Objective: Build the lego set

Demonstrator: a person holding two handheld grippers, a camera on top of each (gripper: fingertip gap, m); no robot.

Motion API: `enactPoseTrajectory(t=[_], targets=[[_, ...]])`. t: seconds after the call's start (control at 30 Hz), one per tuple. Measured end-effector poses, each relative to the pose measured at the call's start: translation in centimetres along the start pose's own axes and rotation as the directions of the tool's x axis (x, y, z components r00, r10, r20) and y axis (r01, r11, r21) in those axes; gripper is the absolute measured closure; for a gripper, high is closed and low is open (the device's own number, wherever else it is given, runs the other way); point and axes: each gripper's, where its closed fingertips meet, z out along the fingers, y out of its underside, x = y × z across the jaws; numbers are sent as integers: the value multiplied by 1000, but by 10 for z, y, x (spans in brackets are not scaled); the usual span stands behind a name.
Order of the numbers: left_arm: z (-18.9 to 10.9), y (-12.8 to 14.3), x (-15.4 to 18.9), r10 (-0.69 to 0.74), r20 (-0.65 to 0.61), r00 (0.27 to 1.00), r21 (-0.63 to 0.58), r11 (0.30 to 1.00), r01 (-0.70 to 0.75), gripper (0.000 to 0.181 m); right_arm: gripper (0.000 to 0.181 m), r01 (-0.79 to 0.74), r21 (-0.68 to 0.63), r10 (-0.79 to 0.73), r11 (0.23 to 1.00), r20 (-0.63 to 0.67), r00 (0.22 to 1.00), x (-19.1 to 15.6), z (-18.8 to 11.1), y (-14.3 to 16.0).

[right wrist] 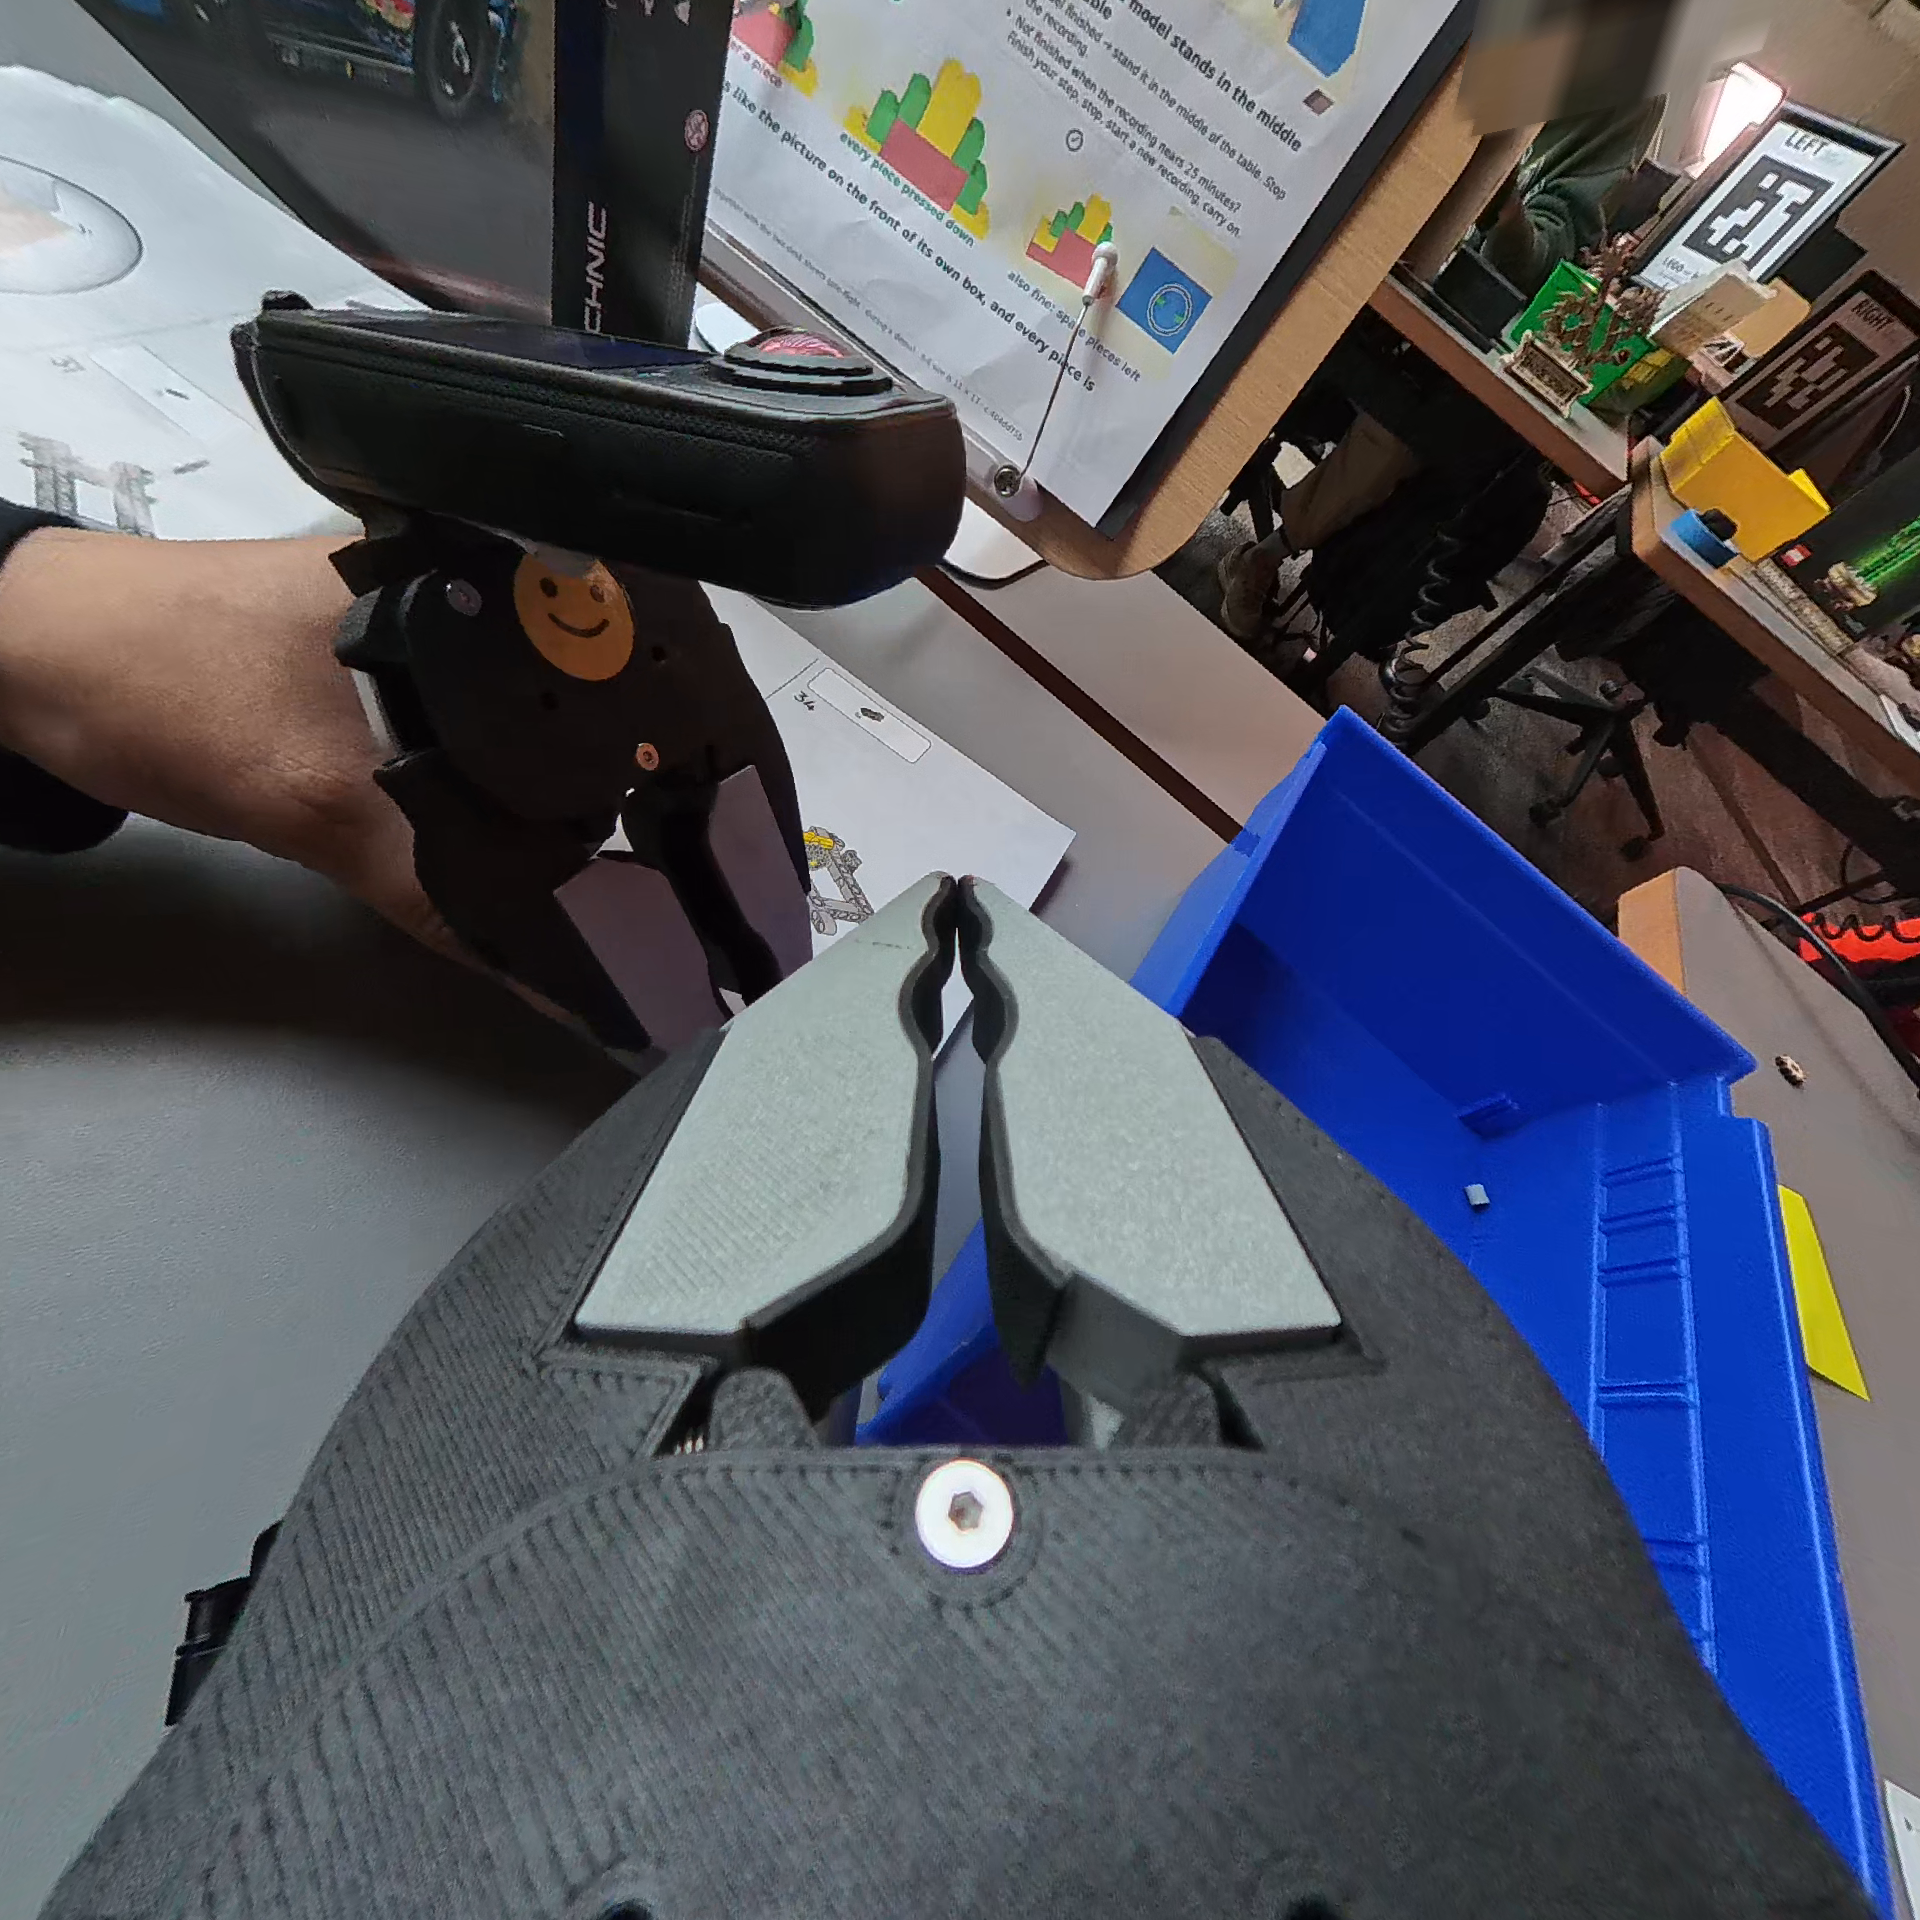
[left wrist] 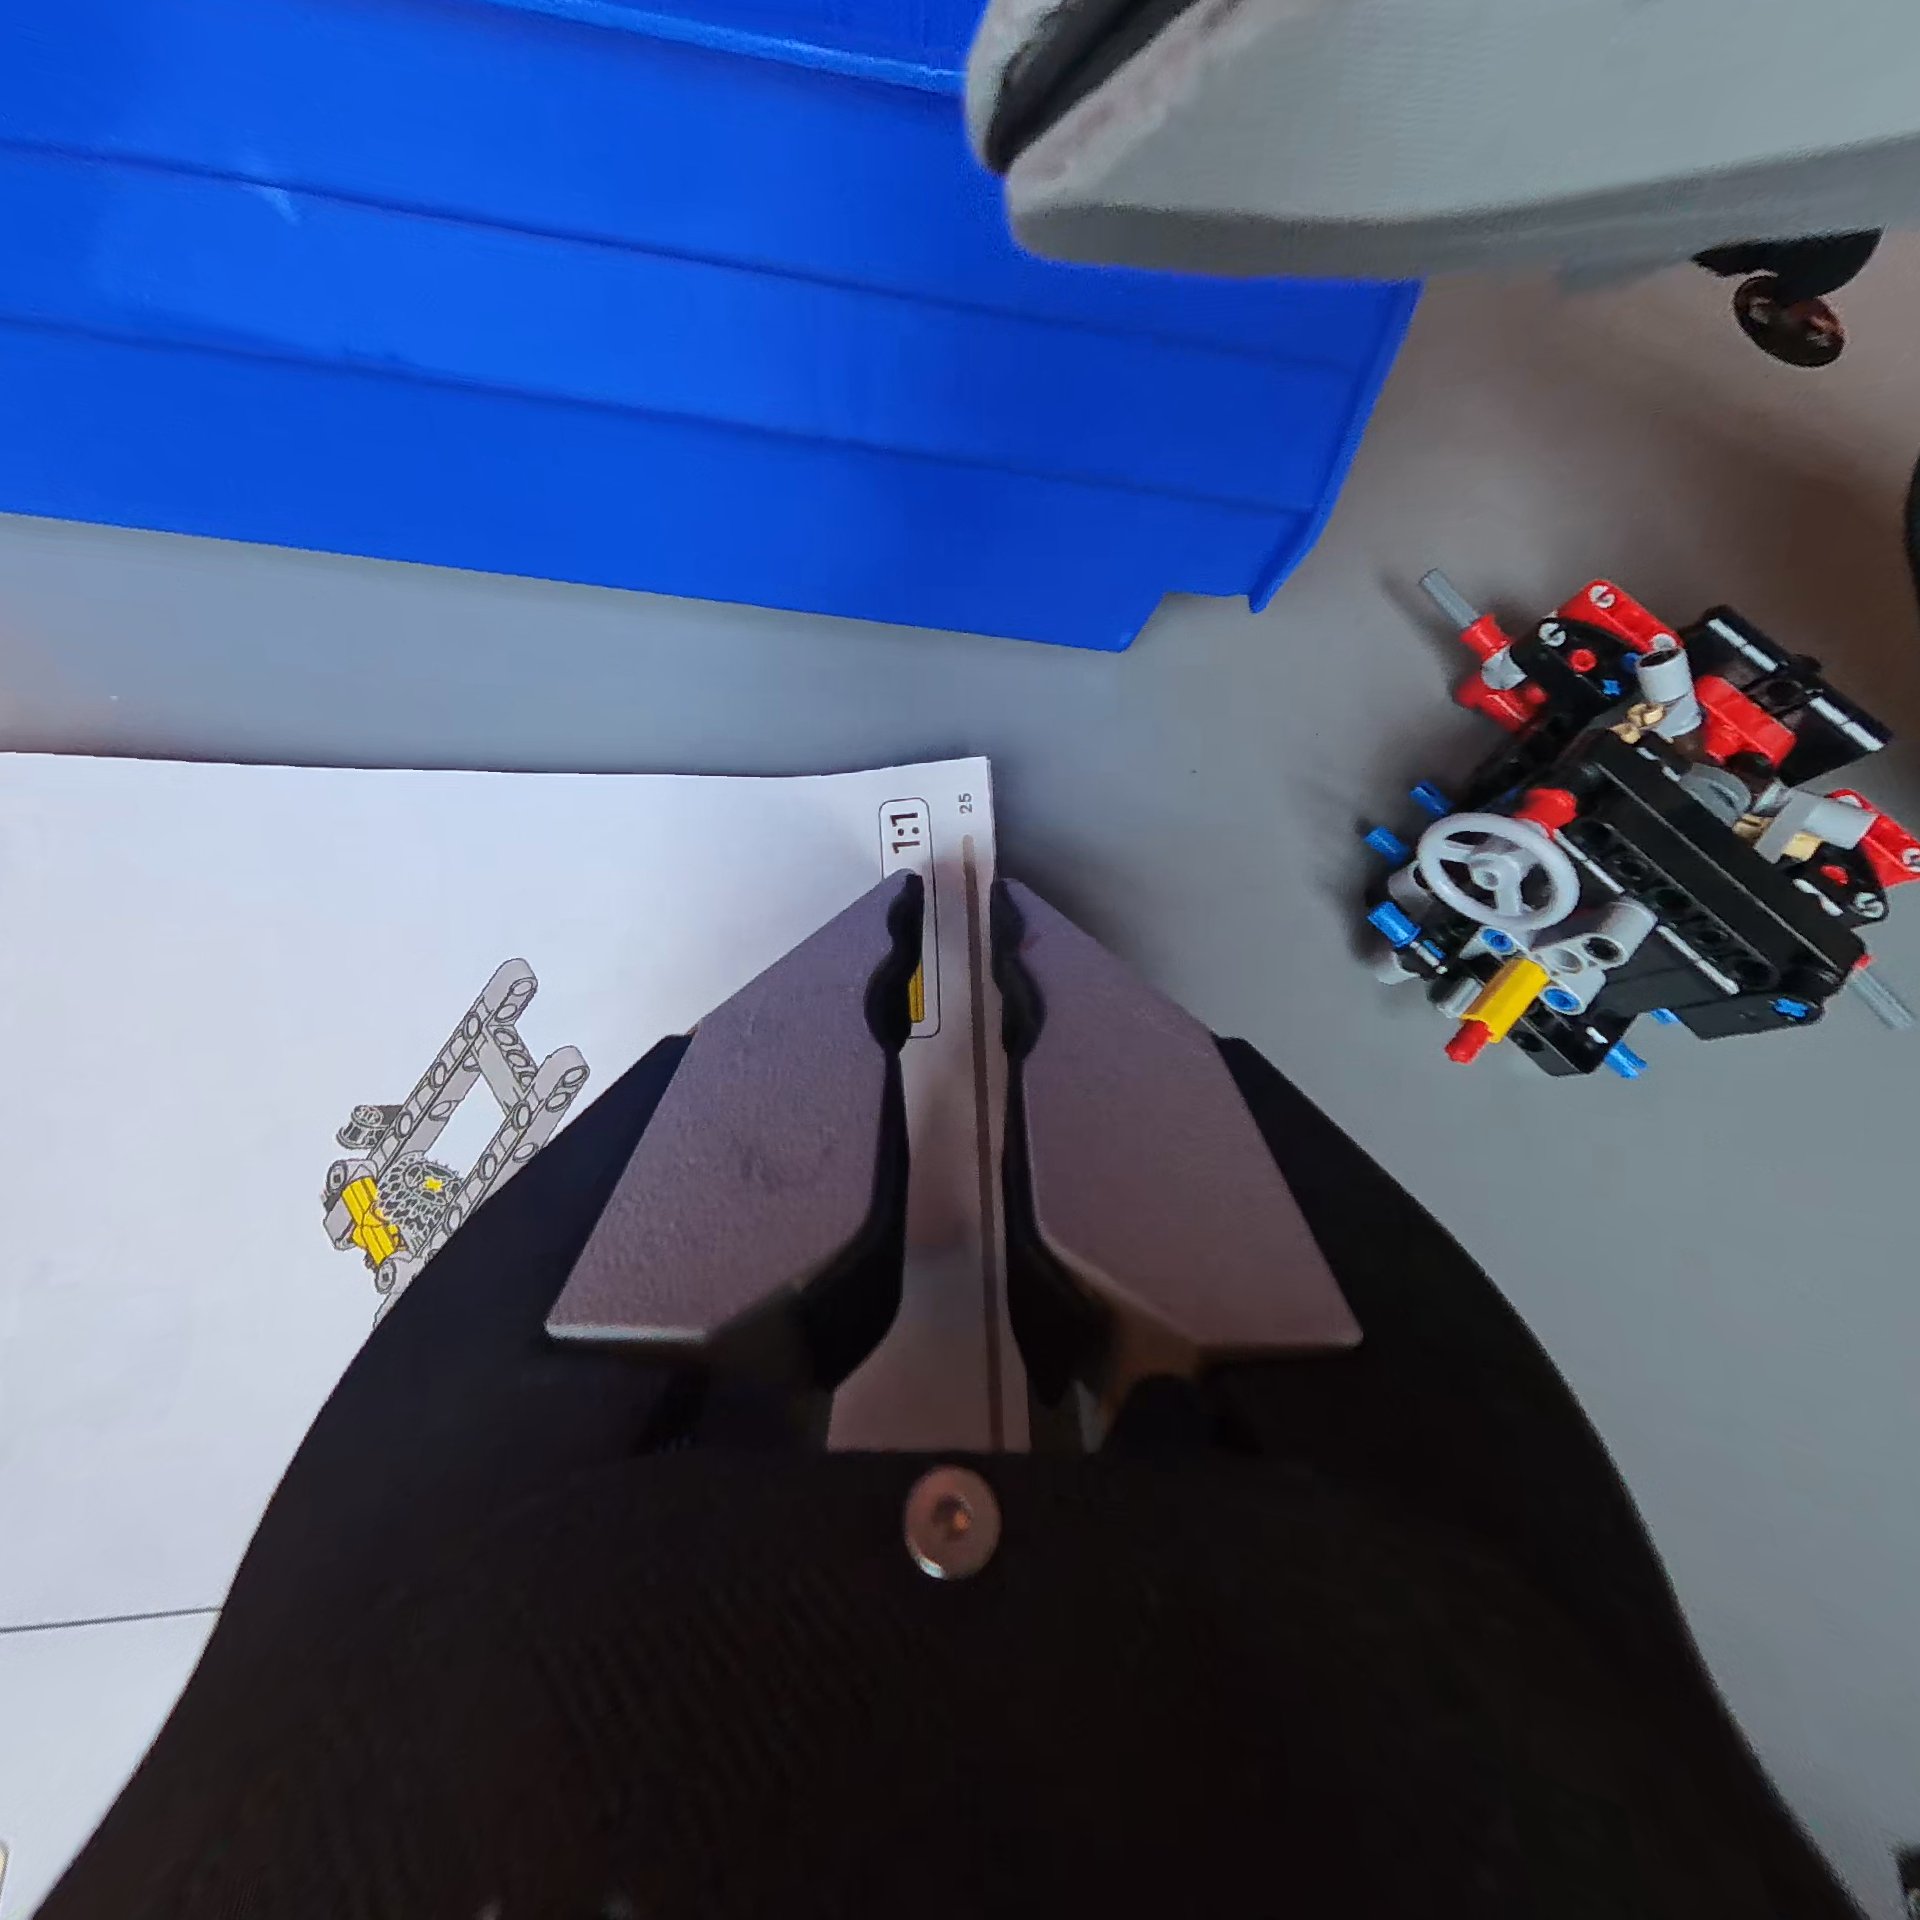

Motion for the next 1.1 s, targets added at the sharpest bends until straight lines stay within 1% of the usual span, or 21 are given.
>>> enactPoseTrajectory(t=[0.13,0.2,0.3,0.6,0.7,0.73,0.83,0.9,0.97,1.03,1.1], targets=[[1,1,0,8,7,1000,-11,1000,-7,172,181,1,-1,-1,1000,0,1000,0,0,0],[2,2,0,12,6,1000,-14,1000,-12,178,181,2,-1,-2,1000,1,1000,-1,0,0],[3,3,2,27,6,1000,-26,999,-26,181,181,0,0,0,1000,0,1000,0,0,0],[4,6,3,38,10,999,-37,999,-38,181,181,2,-4,-2,1000,8,1000,-2,0,1],[4,6,3,30,5,1000,-36,999,-30,181,181,44,-41,-43,998,12,999,-2,1,9],[4,6,3,27,4,1000,-37,999,-27,181,181,53,-55,-52,997,23,998,-3,1,13],[4,6,3,18,0,1000,-36,999,-18,181,181,-3,-106,13,994,101,995,-6,3,20],[4,6,3,12,-4,1000,-35,999,-12,181,181,74,-163,-53,984,127,990,-4,3,25],[4,6,3,1,-14,1000,-33,999,-2,181,181,232,-184,-200,955,176,964,-6,1,21],[4,6,3,-17,-30,999,-31,999,16,181,181,419,-170,-370,892,258,892,-14,0,11],[4,6,3,-33,-44,999,-31,999,31,181,181,590,-155,-507,792,371,778,-25,1,13]])
